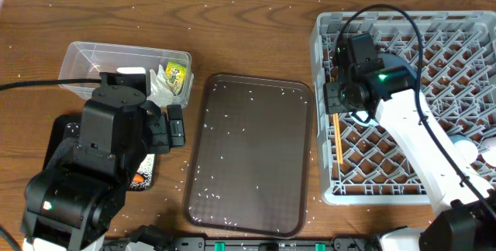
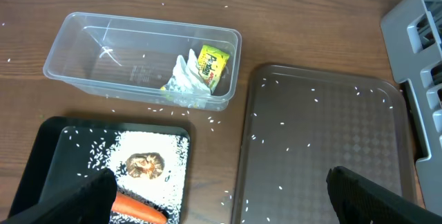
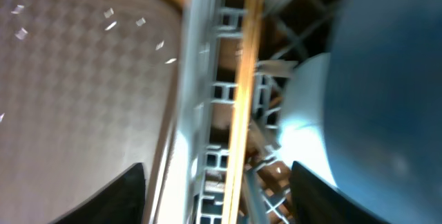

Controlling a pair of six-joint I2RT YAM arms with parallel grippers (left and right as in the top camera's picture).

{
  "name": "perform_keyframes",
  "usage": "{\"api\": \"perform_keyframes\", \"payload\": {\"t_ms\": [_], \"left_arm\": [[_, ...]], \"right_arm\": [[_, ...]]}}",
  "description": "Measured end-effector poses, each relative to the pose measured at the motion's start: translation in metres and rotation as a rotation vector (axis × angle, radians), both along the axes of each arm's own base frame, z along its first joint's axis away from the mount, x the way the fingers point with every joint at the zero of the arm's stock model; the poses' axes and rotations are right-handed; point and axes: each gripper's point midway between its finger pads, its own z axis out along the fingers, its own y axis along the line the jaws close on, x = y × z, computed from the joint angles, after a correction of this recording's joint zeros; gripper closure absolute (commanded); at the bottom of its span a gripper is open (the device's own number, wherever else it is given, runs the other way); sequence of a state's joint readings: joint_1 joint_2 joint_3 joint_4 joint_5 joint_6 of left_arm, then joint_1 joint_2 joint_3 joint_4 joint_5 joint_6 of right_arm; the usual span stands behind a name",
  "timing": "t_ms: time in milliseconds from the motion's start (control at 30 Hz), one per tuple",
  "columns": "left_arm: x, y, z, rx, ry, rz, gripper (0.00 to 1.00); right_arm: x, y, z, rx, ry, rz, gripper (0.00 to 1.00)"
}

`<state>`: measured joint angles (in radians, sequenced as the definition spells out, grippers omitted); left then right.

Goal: Sort waste into correct bins and load items into the dishwasher rack

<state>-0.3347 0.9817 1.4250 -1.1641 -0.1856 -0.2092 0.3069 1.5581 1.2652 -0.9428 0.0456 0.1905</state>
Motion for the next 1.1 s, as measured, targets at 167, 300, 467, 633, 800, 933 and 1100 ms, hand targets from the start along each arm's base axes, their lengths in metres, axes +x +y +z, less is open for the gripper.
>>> {"api": "perform_keyframes", "payload": {"t_ms": [167,300,467,633,800,933,1100], "left_arm": [[0.000,0.000,0.000,0.000,0.000,0.000,0.02],[0.000,0.000,0.000,0.000,0.000,0.000,0.02],[0.000,0.000,0.000,0.000,0.000,0.000,0.02],[0.000,0.000,0.000,0.000,0.000,0.000,0.02],[0.000,0.000,0.000,0.000,0.000,0.000,0.02],[0.000,0.000,0.000,0.000,0.000,0.000,0.02],[0.000,0.000,0.000,-0.002,0.000,-0.002,0.02]], "right_arm": [[-0.017,0.024,0.017,0.082,-0.013,0.083,0.01],[-0.037,0.041,0.064,0.185,-0.117,0.150,0.01],[-0.076,0.036,0.118,0.276,-0.239,0.186,0.01],[-0.112,0.016,0.150,0.281,-0.347,0.184,0.01],[-0.139,-0.015,0.179,0.232,-0.507,0.129,0.01],[-0.168,-0.038,0.203,0.213,-0.666,0.112,0.01],[-0.184,-0.056,0.198,0.171,-0.784,0.099,0.01]]}}
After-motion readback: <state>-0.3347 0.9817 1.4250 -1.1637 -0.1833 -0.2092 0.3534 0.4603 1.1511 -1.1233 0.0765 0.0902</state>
